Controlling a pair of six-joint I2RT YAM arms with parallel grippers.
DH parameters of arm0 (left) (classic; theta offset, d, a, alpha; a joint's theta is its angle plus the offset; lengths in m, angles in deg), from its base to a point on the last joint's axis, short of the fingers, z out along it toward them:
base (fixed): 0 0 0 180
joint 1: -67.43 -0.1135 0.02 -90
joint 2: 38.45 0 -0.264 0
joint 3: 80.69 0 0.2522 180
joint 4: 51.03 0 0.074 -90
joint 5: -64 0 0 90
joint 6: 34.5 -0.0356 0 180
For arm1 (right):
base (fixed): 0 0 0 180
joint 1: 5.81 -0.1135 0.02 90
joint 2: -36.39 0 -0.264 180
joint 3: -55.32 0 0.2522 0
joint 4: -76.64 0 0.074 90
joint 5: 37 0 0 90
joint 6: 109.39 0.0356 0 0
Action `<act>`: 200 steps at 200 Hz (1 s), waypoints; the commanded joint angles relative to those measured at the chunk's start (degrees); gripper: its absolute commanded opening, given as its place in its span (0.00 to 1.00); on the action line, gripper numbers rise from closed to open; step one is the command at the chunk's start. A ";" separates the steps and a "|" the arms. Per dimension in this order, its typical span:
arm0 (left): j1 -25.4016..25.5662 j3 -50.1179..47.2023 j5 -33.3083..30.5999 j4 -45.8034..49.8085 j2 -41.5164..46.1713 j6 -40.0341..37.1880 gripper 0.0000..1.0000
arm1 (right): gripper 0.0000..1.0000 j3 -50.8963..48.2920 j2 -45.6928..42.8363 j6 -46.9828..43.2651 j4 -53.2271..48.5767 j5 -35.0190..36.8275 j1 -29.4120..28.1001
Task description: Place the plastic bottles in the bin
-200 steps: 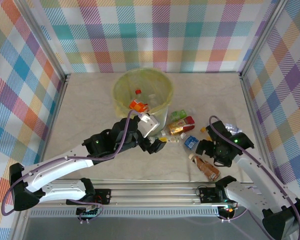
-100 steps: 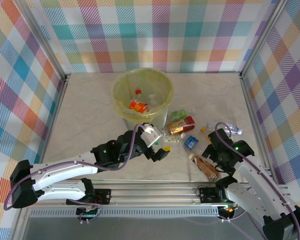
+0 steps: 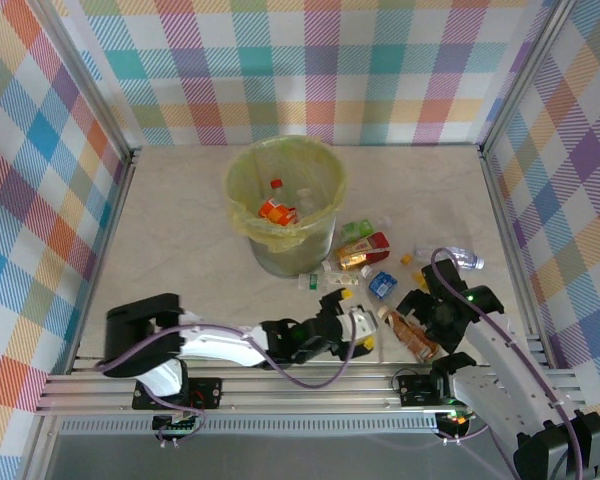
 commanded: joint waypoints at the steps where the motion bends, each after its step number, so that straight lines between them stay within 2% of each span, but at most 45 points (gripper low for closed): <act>1: 2.36 4.24 -3.54 -7.58 -5.17 -1.88 1.00 | 1.00 -1.79 -0.93 0.03 1.79 -4.05 0.36; 53: 2.78 9.33 -8.69 -8.75 -14.86 -0.31 0.98 | 1.00 -3.43 -0.43 -0.45 5.47 -9.62 0.36; 111: 2.70 10.78 -9.26 -7.78 -18.24 3.23 0.96 | 1.00 -3.40 1.20 -2.40 6.52 -13.99 0.27; 200: 2.17 12.22 -11.10 -6.53 -19.79 7.79 0.95 | 1.00 -3.96 5.47 -6.61 6.63 -17.01 -0.05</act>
